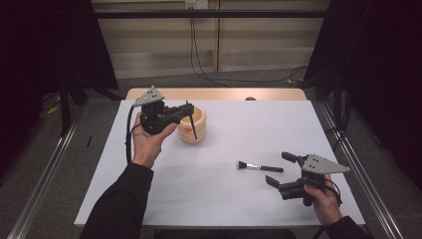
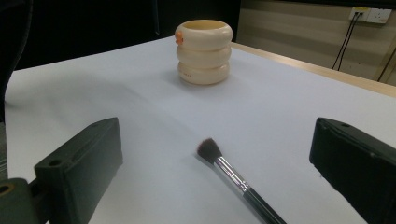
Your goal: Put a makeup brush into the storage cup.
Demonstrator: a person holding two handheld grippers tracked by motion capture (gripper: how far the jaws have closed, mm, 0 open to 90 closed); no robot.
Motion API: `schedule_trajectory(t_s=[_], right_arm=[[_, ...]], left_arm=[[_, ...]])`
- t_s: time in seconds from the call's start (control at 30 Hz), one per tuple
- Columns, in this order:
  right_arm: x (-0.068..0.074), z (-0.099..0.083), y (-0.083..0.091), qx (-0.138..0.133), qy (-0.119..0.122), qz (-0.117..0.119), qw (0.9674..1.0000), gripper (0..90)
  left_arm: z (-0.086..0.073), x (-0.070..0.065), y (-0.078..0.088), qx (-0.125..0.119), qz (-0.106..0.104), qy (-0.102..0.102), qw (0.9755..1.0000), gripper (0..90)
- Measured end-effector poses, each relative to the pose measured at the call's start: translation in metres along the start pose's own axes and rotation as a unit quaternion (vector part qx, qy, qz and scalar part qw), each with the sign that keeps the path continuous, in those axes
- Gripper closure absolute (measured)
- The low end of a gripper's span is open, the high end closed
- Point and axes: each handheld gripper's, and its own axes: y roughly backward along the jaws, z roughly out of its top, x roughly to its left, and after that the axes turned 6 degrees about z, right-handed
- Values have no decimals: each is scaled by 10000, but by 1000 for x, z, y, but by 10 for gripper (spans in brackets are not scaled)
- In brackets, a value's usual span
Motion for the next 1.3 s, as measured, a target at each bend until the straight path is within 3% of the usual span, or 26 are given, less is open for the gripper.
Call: schedule_trajectory(t_s=[0.17,0.2,0.23,0.47,0.5,0.53,0.8,1.1,1.3], right_arm=[[0,0,0,-5,2,-6,10000,17],[-1,0,0,-4,-3,83,10000,17],[-1,0,0,-4,-7,88,10000,17],[-1,-1,-1,-24,-28,63,10000,19],[-1,-1,-1,-25,-35,62,10000,19],[-1,-1,-1,-22,-32,67,10000,19],[-1,-1,-1,-22,-12,93,10000,19],[-1,-1,-1,-8,-17,66,10000,19],[-1,-1,0,-15,-3,67,10000,19]], left_arm=[[8,5,-2,-33,124,-84,9999,843],[10,7,-3,-31,152,-121,9998,843],[12,8,-3,15,280,-136,9995,843],[20,18,-9,-77,396,-227,9989,843],[21,19,-10,-29,516,-263,9983,843],[22,22,-12,-50,482,-259,9985,843],[23,38,-18,-27,801,-247,9965,843],[16,45,-29,-41,881,-196,9959,842],[12,43,-37,85,873,-304,9957,843]])
